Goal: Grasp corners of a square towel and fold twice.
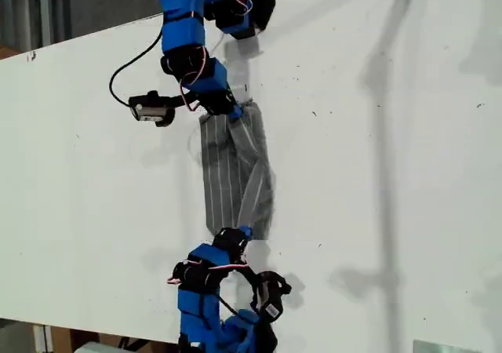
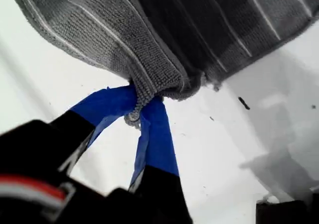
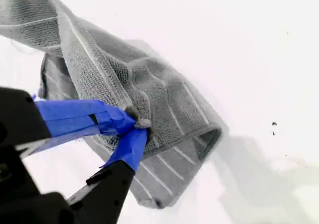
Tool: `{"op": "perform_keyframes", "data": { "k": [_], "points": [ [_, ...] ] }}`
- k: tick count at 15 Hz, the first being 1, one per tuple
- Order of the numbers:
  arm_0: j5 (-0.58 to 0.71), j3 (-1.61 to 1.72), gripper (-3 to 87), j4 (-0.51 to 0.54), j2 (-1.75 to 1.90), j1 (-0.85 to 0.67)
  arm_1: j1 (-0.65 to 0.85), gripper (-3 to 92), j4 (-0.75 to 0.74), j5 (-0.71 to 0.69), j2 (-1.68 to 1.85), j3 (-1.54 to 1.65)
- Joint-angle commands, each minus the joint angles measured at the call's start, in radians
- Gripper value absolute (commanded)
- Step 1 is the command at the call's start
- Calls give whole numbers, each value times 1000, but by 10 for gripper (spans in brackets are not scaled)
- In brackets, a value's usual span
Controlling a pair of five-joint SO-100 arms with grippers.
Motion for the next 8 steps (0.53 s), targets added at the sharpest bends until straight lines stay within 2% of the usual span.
{"op": "perform_keyframes", "data": {
  "k": [1, 5, 8],
  "points": [
    [51, 126, -1, -64, 156, -117, 141, -1, -35, -77, 143, 107],
    [144, 268, -1, -167, 163, -310, 307, -1, -104, -206, 106, 160],
    [166, 287, -1, -206, 115, -348, 394, -1, -190, -290, -98, 137]
  ]
}}
